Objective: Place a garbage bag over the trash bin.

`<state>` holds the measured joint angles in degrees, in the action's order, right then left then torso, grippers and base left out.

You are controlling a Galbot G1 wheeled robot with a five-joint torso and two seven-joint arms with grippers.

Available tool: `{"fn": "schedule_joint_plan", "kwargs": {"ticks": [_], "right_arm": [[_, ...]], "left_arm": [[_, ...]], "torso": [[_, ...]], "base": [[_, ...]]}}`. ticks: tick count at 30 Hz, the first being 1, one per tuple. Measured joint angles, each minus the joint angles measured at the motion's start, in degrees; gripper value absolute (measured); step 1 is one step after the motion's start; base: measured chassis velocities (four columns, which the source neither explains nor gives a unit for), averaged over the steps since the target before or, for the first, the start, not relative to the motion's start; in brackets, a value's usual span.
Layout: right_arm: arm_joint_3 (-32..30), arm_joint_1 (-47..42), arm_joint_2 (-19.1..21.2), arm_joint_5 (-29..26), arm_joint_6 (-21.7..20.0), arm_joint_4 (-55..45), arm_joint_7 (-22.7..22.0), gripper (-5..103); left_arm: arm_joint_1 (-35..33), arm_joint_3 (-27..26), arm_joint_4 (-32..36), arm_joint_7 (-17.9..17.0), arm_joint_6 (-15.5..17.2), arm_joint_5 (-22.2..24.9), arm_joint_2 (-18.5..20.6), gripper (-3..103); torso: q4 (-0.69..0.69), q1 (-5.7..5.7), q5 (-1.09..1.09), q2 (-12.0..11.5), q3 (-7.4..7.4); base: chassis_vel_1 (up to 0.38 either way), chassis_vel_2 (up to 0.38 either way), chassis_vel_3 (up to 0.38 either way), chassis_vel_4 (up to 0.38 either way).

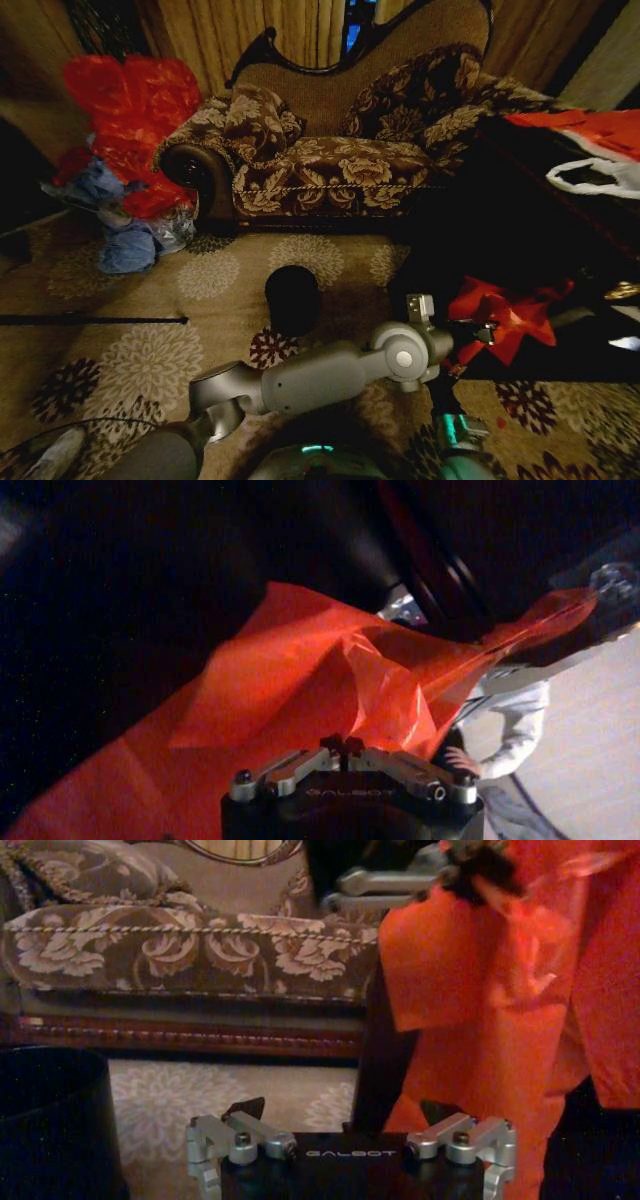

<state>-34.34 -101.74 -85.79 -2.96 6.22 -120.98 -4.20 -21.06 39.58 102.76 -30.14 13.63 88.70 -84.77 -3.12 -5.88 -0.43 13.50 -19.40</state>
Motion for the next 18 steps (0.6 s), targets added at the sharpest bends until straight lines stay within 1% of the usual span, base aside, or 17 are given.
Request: {"fn": "schedule_joint_plan", "kwargs": {"ticks": [1, 3, 4, 5, 6, 9, 11, 12, 13, 14, 17, 18], "right_arm": [[0.11, -0.08, 0.1, 0.11, 0.04, 0.06, 0.07, 100], [0.17, -0.13, 0.16, 0.16, 0.07, 0.1, 0.1, 100], [0.41, -0.27, 0.31, 0.31, 0.21, 0.36, 0.19, 100], [0.52, -0.31, 0.38, 0.42, 0.34, 0.62, 0.24, 100], [0.52, -0.31, 0.38, 0.42, 0.34, 0.62, 0.24, 100], [0.96, -0.35, 0.64, 0.99, 1.05, 1.74, 0.46, 100], [1.05, -0.37, 0.7, 1.04, 1.12, 1.87, 0.49, 100], [1.21, -0.44, 0.8, 1.11, 1.23, 2.09, 0.57, 100], [1.46, -0.65, 1.03, 1.18, 1.39, 2.39, 0.76, 100], [1.46, -0.65, 1.03, 1.18, 1.39, 2.39, 0.76, 100], [1.87, -1.48, 1.67, 1.61, 2.32, 3.03, 1.56, 100], [1.87, -1.48, 1.67, 1.61, 2.32, 3.03, 1.56, 100]], "left_arm": [[-0.11, -0.15, 0.51, 0.08, 0.24, -0.28, 1.09, 0], [-0.23, -0.34, 0.83, 0.08, 0.36, -0.35, 1.72, 0], [-0.68, -1.06, 1.93, 0.0, 0.76, -0.33, 3.77, 0], [-0.97, -1.33, 2.68, -0.1, 0.92, -0.26, 5.0, 0], [-0.97, -1.33, 2.68, -0.1, 0.92, -0.26, 5.0, 0], [-2.22, -2.47, 4.96, -0.41, 1.74, 0.23, 8.55, 0], [-2.53, -2.73, 5.28, -0.44, 1.97, 0.27, 9.1, 0], [-3.06, -3.23, 5.75, -0.45, 2.52, 0.35, 9.97, 0], [-4.06, -4.24, 6.58, -0.37, 3.44, 0.52, 11.65, 0], [-4.06, -4.24, 6.58, -0.37, 3.44, 0.52, 11.65, 0], [-6.36, -6.1, 7.97, 0.16, 5.64, 0.7, 15.42, 0], [-6.36, -6.1, 7.97, 0.16, 5.64, 0.7, 15.42, 0]], "torso": [[0.0, 0.0, 0.0, 0.0, 0.0], [0.0, 0.0, 0.0, 0.0, 0.0], [0.0, 0.0, -0.01, 0.0, 0.0], [0.01, 0.0, 0.0, 0.0, 0.0], [0.01, 0.0, 0.0, 0.0, 0.0], [0.0, 0.0, -0.01, 0.0, 0.0], [0.01, 0.0, 0.0, 0.0, 0.0], [0.01, 0.0, -0.01, 0.0, 0.0], [0.0, 0.0, -0.01, 0.0, 0.0], [0.0, 0.0, -0.01, 0.0, 0.0], [0.0, 0.0, -0.01, 0.0, 0.0], [0.0, 0.0, -0.01, 0.0, 0.0]], "base": [[0.0, 0.0, 0.0, 0.0], [0.0, 0.0, 0.0, 0.0], [0.0, 0.0, 0.0, 0.0], [0.0, 0.0, 0.0, 0.0], [0.0, 0.0, 0.0, 0.0], [0.0, 0.0, 0.0, 0.0], [0.0, 0.0, 0.0, 0.0], [0.0, 0.0, 0.0, 0.0], [0.0, 0.0, 0.0, 0.0], [0.0, 0.0, 0.0, 0.0], [0.0, 0.0, 0.0, 0.0], [0.0, 0.0, 0.0, 0.0]]}}
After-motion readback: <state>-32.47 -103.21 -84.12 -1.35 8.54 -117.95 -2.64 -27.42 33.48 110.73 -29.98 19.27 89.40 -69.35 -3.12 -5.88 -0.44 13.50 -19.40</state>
